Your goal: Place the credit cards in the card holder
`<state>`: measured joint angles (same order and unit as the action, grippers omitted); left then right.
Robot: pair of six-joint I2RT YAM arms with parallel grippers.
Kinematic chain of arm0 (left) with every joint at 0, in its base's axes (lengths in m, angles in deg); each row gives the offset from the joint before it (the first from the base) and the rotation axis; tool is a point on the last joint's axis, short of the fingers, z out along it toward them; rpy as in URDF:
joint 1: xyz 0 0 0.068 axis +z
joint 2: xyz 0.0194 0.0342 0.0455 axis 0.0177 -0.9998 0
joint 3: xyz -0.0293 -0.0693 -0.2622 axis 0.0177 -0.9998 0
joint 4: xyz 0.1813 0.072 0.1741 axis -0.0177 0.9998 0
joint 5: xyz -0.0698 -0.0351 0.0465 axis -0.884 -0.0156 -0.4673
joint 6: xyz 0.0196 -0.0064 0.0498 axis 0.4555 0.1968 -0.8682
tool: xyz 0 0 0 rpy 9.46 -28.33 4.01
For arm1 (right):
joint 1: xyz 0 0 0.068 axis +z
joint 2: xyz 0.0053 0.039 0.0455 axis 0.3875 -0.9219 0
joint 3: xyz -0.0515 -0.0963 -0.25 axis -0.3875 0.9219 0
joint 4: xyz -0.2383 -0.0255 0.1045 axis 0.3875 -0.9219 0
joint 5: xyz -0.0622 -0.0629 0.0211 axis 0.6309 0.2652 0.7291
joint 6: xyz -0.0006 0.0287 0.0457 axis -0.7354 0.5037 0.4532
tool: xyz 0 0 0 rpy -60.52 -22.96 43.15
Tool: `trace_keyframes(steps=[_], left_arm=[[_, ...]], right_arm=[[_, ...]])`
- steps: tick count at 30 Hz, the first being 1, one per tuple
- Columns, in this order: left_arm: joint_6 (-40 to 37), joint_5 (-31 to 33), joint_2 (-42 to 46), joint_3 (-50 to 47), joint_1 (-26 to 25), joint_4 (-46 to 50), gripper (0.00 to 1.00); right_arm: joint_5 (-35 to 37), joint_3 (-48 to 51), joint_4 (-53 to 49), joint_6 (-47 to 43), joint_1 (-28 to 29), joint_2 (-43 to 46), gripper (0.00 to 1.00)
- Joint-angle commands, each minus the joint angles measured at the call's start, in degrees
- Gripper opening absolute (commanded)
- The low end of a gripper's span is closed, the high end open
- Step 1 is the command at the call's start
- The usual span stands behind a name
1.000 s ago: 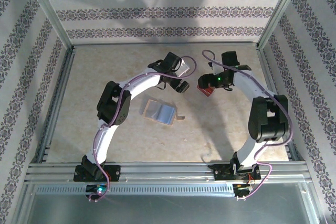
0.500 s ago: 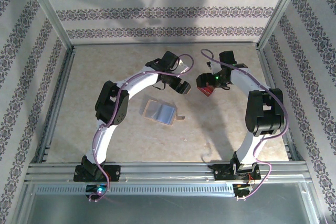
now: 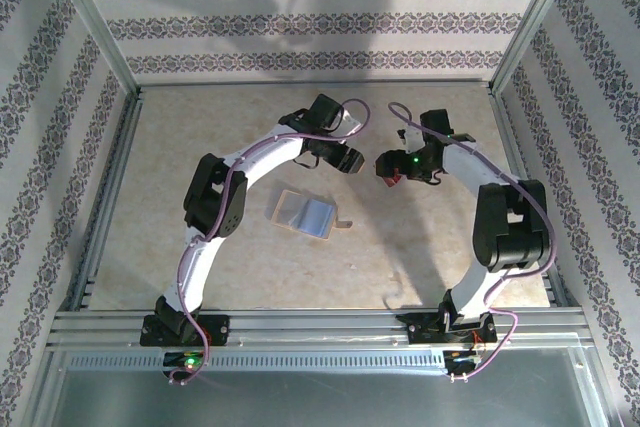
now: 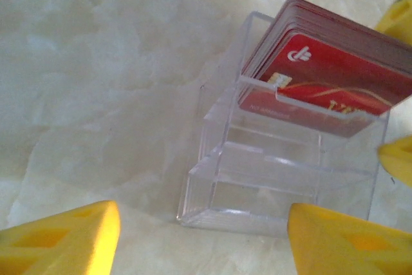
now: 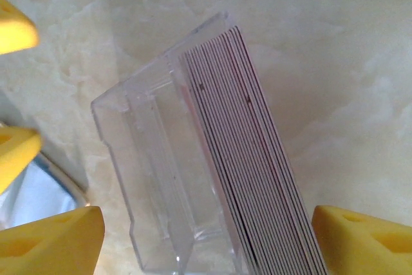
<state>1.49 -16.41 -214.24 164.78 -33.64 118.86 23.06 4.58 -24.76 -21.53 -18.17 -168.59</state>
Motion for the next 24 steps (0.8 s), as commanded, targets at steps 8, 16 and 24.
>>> trace_keyframes(steps=[8,16,24], left_arm=[[-0.8,-0.5,-6.0,5.2,-1.6,1.5,0.60],[-1.8,0.7,-8.5,7.1,-2.0,1.6,0.56],[-2.2,1.0,-9.7,6.3,-2.3,1.8,0.54]], right_arm=[[2.9,-3.2,-3.2,-1.7,-0.1,0.9,0.84],[5.7,-5.4,-4.1,-5.3,0.0,-2.1,0.85],[9.6,-6.1,-3.8,-6.1,1.3,-4.1,0.84]])
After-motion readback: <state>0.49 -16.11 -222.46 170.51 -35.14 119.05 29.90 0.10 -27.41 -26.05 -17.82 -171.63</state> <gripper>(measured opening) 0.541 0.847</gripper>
